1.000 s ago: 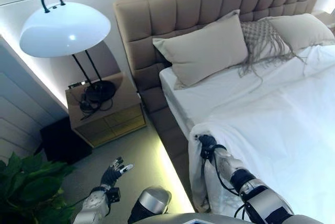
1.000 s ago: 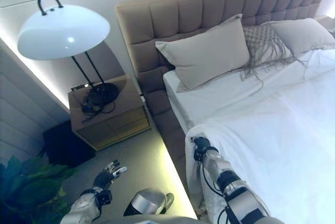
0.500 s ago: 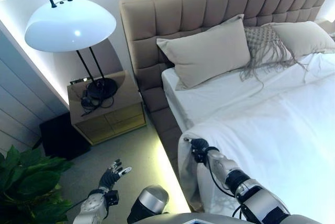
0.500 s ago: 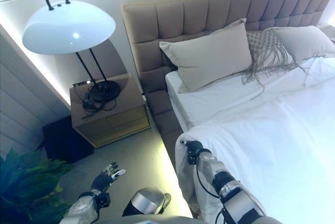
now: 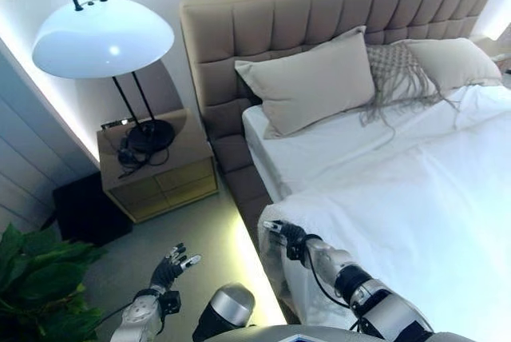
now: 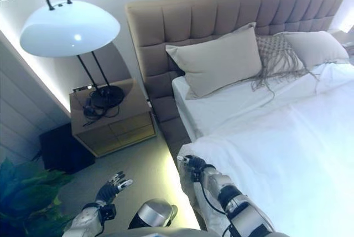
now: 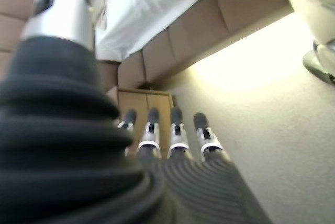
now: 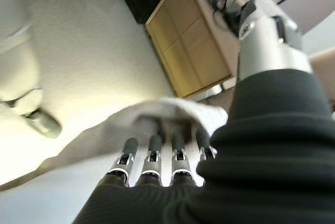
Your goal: Make the bed neatly
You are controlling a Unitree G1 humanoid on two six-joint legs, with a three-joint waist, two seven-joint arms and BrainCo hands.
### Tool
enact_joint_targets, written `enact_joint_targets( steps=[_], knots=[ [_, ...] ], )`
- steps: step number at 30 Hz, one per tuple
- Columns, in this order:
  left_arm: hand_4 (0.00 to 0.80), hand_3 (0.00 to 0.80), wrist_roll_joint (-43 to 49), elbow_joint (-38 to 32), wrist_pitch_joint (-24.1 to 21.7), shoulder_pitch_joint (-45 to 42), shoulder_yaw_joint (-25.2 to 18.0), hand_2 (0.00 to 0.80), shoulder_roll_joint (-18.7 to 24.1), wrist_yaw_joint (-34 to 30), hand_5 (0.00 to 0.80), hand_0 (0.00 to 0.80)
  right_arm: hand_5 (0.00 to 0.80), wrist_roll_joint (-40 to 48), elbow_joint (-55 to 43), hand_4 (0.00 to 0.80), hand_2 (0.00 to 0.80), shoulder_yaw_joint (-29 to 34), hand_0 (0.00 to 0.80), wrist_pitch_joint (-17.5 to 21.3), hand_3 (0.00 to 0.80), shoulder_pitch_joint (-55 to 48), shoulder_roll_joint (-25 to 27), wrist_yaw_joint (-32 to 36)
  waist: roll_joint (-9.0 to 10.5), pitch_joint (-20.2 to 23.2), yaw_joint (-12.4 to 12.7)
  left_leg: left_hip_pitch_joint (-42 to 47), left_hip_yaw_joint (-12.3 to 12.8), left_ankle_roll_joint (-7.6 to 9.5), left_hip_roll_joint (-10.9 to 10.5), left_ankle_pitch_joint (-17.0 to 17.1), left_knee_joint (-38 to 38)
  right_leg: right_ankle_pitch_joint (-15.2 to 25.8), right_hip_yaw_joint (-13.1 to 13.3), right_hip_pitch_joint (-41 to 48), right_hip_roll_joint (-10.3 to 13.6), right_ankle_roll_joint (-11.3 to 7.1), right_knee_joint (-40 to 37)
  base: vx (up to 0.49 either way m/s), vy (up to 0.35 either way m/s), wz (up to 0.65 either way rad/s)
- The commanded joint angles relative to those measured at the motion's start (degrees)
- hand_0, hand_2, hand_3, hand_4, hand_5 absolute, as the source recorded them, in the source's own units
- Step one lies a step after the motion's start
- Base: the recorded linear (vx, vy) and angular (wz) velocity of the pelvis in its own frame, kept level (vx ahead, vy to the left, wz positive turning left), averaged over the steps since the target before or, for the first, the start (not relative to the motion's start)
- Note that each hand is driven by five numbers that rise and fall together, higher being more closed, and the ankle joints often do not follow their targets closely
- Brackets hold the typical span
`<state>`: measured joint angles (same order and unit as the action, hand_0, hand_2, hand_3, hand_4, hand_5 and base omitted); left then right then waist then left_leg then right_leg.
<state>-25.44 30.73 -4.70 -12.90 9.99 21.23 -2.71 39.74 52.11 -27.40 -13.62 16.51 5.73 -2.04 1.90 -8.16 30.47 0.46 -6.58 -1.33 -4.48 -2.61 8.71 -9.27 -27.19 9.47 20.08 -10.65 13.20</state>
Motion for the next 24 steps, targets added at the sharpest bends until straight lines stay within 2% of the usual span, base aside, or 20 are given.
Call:
enact_joint_targets(
  steps=[1,6,10,14,15,16,17,20,22,24],
  knots=[
    [0.0,0.0,1.66,-3.58,-1.7,1.27,-0.61,0.0,0.41,0.57,0.0,0.0,0.0,3.33,-5.17,0.0,0.0,1.87,0.0,1.65,0.0,-0.96,2.29,3.55,-0.35,0.56,-1.53,0.46,1.66,1.41,1.72,2.16,1.1,16.24,2.05,-3.59,2.92,-0.47,0.19,-0.042,-0.055,-0.19],
    [0.0,0.0,1.03,-3.87,-1.92,1.63,-1.1,0.0,-0.22,1.31,0.0,0.0,0.0,1.77,-4.31,0.0,0.0,2.84,0.0,3.43,0.0,-5.67,2.89,4.38,-0.75,0.27,-2.5,-0.09,2.09,1.73,1.79,2.07,1.14,15.47,3.51,-4.99,2.39,-0.24,1.05,-0.032,-0.018,-0.11],
    [0.0,0.0,1.56,-3.45,-2.76,1.59,-0.94,0.0,-1.26,1.46,0.0,0.0,0.0,4.21,-1.17,0.0,0.0,3.58,0.0,6.34,0.0,-6.42,2.35,3.0,-1.32,0.03,-2.5,-0.33,1.73,1.83,1.78,2.05,1.2,14.71,3.42,-5.21,2.23,-0.01,1.46,0.0,0.0,0.0],
    [0.0,0.0,2.47,-2.74,-4.43,1.29,-0.99,0.0,-2.24,1.22,0.0,0.0,0.0,7.42,-2.15,0.0,0.0,4.97,0.0,14.42,0.0,-7.79,1.26,2.28,-1.93,-0.23,-3.12,-0.33,1.59,1.86,1.59,2.18,0.82,14.44,3.64,-5.78,2.16,-0.1,1.83,0.0,0.0,0.0],
    [0.0,0.0,2.76,-3.06,-4.53,1.17,-1.1,0.0,-2.53,1.27,0.0,0.0,0.0,6.88,-4.32,0.0,0.0,5.39,0.0,17.15,0.0,-8.52,1.29,0.99,-2.02,-0.36,-3.62,-0.28,1.63,1.87,1.51,2.14,0.75,14.53,3.84,-6.08,2.21,-0.18,1.99,0.0,0.0,0.0],
    [0.0,0.0,2.85,-3.35,-4.62,0.99,-1.14,0.0,-2.68,1.38,0.0,0.0,0.0,6.61,-6.1,0.0,0.0,5.56,0.0,18.29,0.0,-9.14,1.38,0.19,-2.07,-0.45,-4.01,-0.25,1.76,1.9,1.48,2.08,0.72,14.54,3.99,-6.27,2.23,-0.24,2.05,-0.035,0.004,0.01],
    [0.0,0.0,2.95,-3.79,-4.91,0.75,-1.17,0.0,-2.86,1.53,0.0,0.0,0.0,5.34,-9.34,0.0,0.0,6.07,0.0,21.48,0.0,-10.18,1.78,-1.72,-2.16,-0.69,-4.84,-0.26,1.97,1.95,1.42,1.98,0.69,14.58,4.33,-6.67,2.22,-0.36,2.13,-0.042,-0.001,0.0],
    [0.0,0.0,3.1,-4.59,-5.42,0.1,-1.25,0.0,-3.26,2.27,0.0,0.0,0.0,2.08,-16.15,0.0,0.0,7.8,0.0,24.49,0.0,-13.08,3.11,-4.41,-2.12,-1.24,-6.84,-0.46,2.61,2.08,1.3,1.64,0.97,14.91,5.48,-7.82,2.2,-0.67,2.46,-0.052,-0.006,-0.04],
    [0.0,0.0,2.81,-4.69,-6.57,0.01,-1.07,0.0,-3.32,2.8,0.0,0.0,0.0,-0.28,-20.86,0.0,0.0,10.41,0.0,27.64,0.0,-15.42,5.09,-4.91,-2.18,-1.81,-9.35,-0.95,3.56,2.29,1.28,1.23,1.37,15.03,6.6,-9.06,2.01,-0.93,2.53,-0.088,-0.007,-0.18],
    [0.0,0.0,2.71,-4.81,-7.48,0.34,-0.87,0.0,-2.89,3.24,0.0,0.0,0.0,-1.34,-23.36,0.0,0.0,13.22,0.0,28.19,0.0,-16.71,6.79,-4.46,-2.23,-2.3,-11.29,-1.33,4.51,2.45,1.41,0.8,1.75,14.84,7.85,-10.16,1.67,-1.13,2.54,-0.087,-0.023,-0.33]
  ],
)
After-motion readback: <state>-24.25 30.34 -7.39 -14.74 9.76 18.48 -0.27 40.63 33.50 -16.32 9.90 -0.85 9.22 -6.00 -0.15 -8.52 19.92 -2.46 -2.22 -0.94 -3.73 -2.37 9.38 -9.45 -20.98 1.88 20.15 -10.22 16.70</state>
